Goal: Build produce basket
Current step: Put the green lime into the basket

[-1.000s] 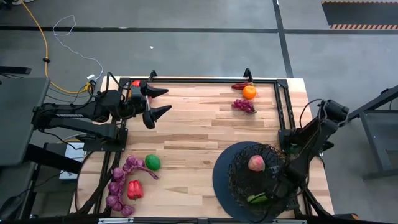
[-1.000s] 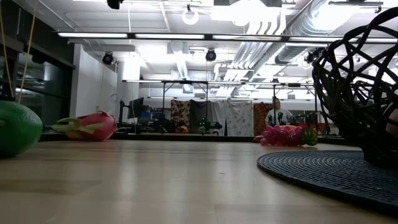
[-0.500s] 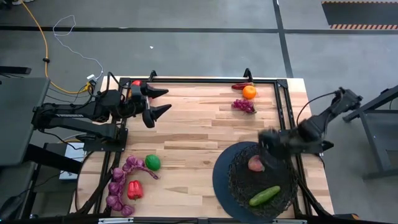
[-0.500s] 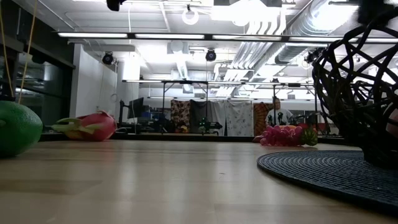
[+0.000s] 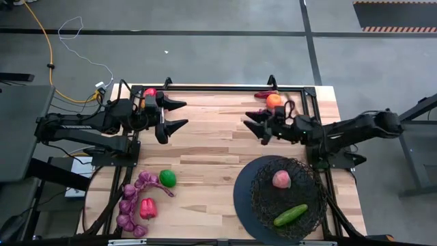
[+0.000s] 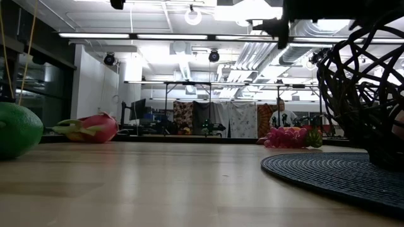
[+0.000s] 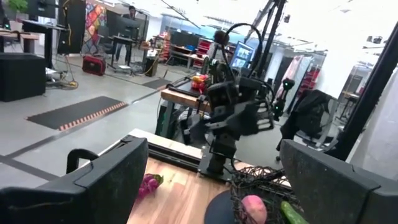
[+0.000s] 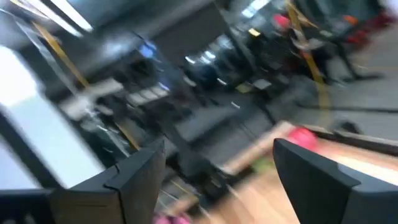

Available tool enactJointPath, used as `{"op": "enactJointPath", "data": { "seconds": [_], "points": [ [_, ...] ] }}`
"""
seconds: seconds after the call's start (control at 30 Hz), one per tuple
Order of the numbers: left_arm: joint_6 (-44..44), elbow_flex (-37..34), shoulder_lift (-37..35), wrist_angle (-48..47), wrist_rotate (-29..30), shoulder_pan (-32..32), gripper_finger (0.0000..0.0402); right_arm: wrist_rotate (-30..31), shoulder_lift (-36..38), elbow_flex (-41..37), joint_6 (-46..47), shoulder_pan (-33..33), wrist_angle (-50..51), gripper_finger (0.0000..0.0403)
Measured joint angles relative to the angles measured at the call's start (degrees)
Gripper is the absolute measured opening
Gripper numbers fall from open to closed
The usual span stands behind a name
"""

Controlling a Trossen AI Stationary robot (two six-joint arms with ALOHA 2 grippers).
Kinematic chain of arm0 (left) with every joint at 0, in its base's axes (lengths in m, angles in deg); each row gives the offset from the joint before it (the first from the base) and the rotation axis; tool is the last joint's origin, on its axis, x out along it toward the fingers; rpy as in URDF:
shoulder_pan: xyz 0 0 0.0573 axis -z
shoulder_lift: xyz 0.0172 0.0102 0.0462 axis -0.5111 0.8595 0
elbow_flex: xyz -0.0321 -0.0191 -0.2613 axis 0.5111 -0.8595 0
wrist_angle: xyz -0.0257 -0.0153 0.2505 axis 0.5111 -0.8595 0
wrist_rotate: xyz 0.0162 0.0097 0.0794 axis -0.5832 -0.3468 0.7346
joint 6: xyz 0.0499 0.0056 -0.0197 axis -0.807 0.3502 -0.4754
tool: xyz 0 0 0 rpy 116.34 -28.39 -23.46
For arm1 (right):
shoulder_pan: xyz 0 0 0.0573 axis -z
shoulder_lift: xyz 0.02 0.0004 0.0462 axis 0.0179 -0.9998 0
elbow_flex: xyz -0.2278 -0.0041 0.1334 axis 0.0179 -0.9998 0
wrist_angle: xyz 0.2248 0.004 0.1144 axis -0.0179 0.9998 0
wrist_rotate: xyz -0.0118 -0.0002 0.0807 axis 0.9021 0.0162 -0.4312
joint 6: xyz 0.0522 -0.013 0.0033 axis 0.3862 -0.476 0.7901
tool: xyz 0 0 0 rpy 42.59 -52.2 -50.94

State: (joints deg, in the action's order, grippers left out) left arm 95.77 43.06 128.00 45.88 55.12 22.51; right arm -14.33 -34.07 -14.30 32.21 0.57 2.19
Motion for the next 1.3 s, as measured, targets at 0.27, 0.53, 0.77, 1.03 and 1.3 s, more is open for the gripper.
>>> {"op": "enactJointPath", "data": {
  "seconds": [0.27,0.53,0.77,1.03,1.3],
  "points": [
    [0.0,0.0,0.0,-0.2,0.0,0.0,0.0355,-4.7,-0.9,6.3,-7.6,0.2,9.9,0.0286],
    [0.5,0.0,0.0,-2.6,0.1,0.0,0.0355,-5.2,-0.9,16.3,-15.4,0.2,32.5,0.0286],
    [0.5,0.0,0.0,-4.3,0.9,0.0,0.0355,-5.2,-0.9,19.1,-17.8,0.2,36.3,0.0286],
    [10.2,2.0,2.3,-12.4,1.2,0.8,0.0355,-5.2,-0.9,19.1,-17.7,0.2,36.8,0.0286],
    [4.1,14.1,14.7,-54.6,-9.5,12.5,0.0355,-5.2,-0.9,19.1,-17.6,0.2,37.6,0.0286]
  ]
}}
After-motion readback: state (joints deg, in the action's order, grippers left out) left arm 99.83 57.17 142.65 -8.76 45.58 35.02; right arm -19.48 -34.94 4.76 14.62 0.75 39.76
